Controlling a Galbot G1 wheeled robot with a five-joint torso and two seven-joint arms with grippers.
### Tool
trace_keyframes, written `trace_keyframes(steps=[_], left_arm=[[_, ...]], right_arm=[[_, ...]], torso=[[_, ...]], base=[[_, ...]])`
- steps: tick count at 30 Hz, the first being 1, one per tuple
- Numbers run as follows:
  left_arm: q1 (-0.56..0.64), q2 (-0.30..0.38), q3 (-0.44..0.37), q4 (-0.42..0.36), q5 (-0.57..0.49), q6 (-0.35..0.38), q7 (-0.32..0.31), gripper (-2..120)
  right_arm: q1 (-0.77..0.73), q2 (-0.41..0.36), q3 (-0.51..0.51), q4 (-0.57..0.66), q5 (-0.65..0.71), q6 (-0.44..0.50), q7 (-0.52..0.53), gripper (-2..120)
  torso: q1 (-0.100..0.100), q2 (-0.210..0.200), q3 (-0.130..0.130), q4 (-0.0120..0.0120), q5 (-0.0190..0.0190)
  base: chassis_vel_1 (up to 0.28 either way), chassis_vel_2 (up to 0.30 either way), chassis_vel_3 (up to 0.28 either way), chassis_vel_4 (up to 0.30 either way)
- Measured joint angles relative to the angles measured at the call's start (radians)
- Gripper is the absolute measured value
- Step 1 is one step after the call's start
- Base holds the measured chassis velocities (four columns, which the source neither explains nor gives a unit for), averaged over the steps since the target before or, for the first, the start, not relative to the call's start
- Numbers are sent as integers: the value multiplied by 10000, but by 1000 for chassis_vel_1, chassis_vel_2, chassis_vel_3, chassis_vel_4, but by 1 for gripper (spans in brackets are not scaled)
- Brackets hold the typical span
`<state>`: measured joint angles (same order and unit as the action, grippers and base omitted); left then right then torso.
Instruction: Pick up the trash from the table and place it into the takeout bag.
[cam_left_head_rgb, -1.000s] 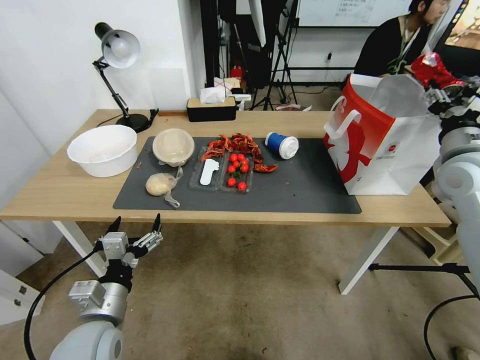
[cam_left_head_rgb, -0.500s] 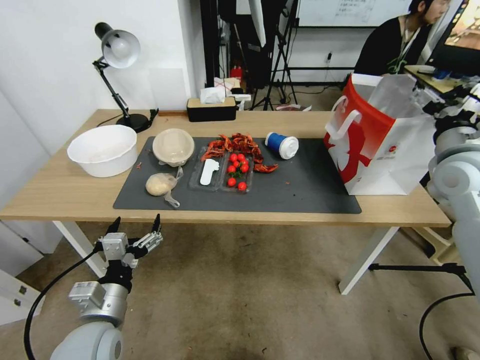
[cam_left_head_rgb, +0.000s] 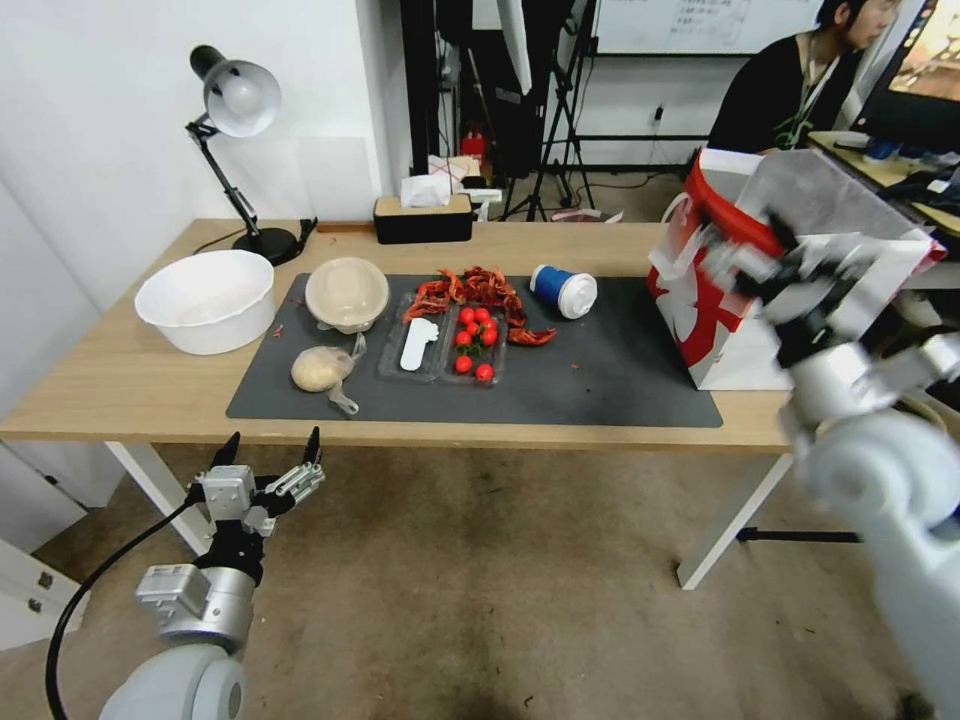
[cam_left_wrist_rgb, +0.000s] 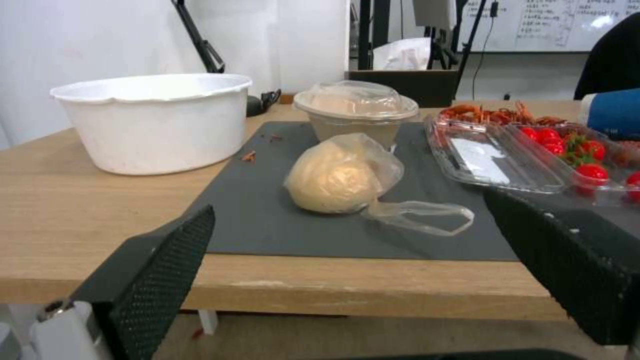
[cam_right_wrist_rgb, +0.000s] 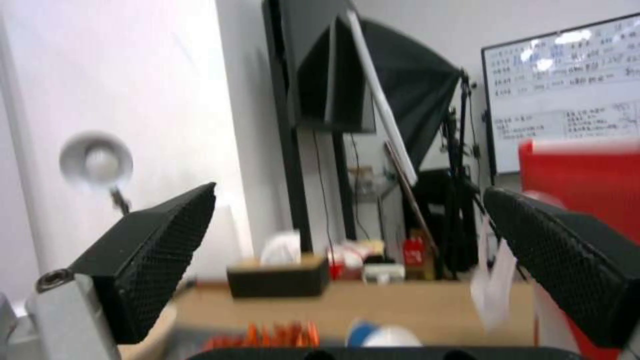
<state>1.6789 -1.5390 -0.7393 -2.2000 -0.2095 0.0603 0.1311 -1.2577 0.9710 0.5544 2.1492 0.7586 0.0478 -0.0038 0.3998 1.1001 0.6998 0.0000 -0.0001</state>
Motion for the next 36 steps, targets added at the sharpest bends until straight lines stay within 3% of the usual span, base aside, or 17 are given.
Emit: trace_keyframes(steps=[6, 14, 23, 36], left_arm=[[-19, 57, 18, 106, -31, -58, 8, 100], [-72, 107, 21, 244, -32, -169, 19, 100], [-134, 121, 64, 388, -38, -199, 20, 100], [-149, 135, 32, 441, -60, -229, 20, 100]], right_arm=[[-1906, 843, -489, 210, -2541, 499, 547, 100], [-3536, 1681, -1087, -108, -4363, 1376, 1640, 100], [-4000, 2062, -1395, -578, -5142, 1978, 2021, 100], [-3864, 2154, -1584, -854, -5326, 2091, 2056, 100]], torso=[[0, 0, 0, -1, 2], [0, 0, 0, -1, 0], [2, 0, 1, 0, 0], [2, -2, 1, 0, 1]], base=[[0, 0, 0, 0], [0, 0, 0, 0], [0, 0, 0, 0], [0, 0, 0, 0]])
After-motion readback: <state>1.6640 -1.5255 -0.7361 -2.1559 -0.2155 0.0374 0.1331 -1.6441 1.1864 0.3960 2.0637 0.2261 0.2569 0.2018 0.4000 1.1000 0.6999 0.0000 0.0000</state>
